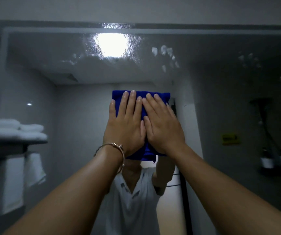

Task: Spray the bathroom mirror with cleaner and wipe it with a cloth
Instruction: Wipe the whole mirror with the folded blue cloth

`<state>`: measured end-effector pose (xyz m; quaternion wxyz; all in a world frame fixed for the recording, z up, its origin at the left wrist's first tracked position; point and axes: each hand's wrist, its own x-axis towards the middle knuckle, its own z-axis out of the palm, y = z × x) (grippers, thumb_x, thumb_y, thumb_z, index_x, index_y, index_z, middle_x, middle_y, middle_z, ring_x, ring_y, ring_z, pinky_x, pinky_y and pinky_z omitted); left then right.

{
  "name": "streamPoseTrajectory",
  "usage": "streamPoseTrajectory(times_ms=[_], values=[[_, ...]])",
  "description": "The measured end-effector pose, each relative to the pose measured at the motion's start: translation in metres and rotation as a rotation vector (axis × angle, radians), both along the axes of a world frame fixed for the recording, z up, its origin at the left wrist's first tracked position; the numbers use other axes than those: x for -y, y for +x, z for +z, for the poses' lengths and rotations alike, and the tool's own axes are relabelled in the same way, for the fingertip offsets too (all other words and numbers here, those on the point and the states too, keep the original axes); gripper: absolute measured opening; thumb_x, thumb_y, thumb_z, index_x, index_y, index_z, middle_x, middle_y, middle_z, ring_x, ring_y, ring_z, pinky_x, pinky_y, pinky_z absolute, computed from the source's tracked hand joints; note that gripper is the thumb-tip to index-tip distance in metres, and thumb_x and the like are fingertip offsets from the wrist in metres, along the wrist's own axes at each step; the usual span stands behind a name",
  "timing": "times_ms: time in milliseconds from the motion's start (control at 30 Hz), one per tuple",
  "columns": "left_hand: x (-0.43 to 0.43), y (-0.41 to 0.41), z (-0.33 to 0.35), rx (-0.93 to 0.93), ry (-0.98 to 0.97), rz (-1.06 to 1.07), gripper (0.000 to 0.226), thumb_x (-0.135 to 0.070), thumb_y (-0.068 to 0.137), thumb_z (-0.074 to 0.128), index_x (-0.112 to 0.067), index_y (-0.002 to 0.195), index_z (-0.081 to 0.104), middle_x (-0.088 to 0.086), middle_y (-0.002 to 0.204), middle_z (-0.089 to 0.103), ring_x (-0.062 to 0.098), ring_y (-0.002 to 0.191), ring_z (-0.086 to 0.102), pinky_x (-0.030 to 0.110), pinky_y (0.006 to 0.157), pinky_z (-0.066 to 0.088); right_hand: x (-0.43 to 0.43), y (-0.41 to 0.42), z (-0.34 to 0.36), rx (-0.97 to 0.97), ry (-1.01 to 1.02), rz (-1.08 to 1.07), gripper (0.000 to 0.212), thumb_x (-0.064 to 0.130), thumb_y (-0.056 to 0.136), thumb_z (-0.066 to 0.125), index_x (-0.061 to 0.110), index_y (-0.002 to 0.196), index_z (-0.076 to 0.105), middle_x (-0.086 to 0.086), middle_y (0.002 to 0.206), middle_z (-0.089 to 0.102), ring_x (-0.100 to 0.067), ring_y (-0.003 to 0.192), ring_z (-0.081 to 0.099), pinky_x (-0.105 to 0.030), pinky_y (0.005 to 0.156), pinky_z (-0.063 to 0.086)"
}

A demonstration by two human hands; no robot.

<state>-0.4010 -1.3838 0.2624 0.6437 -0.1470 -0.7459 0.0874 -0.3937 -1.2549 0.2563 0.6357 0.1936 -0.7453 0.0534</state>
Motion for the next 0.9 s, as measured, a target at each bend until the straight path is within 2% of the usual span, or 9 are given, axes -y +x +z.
streamPoseTrajectory(times_ms=[233,367,500,633,900], values=[[-0.005,0.002,0.01,0.028,-0.004,0.047,0.071,-0.04,0.085,0.006,-0.006,0.147,0.01,0.015,0.156,0.009,0.03,0.144,0.005,0.051,0.113,0.008,-0.011,-0.001,0.01,-0.018,0.07,0.039,0.055,0.03,0.094,0.026,0.014,0.147,0.024,-0.002,0.155,0.022,-0.014,0.144,0.01,-0.032,0.115,0.003],[-0.018,0.002,0.038,0.012,0.025,0.022,0.072,-0.04,0.084,0.007,-0.006,0.148,0.008,0.015,0.156,0.007,0.03,0.144,0.003,0.05,0.113,0.005,-0.026,-0.004,0.042,-0.038,0.125,-0.001,0.054,0.03,0.097,0.026,0.014,0.148,0.021,-0.002,0.156,0.019,-0.014,0.144,0.009,-0.034,0.116,0.006],[-0.034,-0.003,0.094,-0.011,0.024,-0.019,0.066,-0.038,0.092,0.022,-0.007,0.148,0.006,0.013,0.157,0.004,0.028,0.144,0.001,0.05,0.114,0.003,-0.044,-0.008,0.1,-0.09,0.102,-0.032,0.051,0.028,0.1,0.029,0.015,0.149,0.02,-0.001,0.157,0.017,-0.013,0.144,0.009,-0.033,0.116,0.006],[-0.05,-0.002,0.146,-0.022,0.028,-0.025,0.065,-0.037,0.093,0.024,-0.009,0.148,0.004,0.012,0.157,0.001,0.026,0.144,-0.001,0.049,0.114,0.002,-0.057,-0.005,0.145,-0.099,0.103,-0.028,0.05,0.029,0.101,0.026,0.015,0.149,0.02,-0.001,0.157,0.017,-0.013,0.144,0.009,-0.035,0.117,0.009],[-0.092,0.002,0.152,-0.023,0.05,-0.045,0.063,-0.034,0.094,0.023,-0.008,0.148,0.005,0.011,0.157,0.0,0.024,0.144,-0.004,0.047,0.115,-0.001,-0.093,-0.009,0.153,-0.158,0.058,0.006,0.049,0.028,0.101,0.026,0.016,0.148,0.022,-0.001,0.156,0.019,-0.013,0.144,0.011,-0.035,0.117,0.01]])
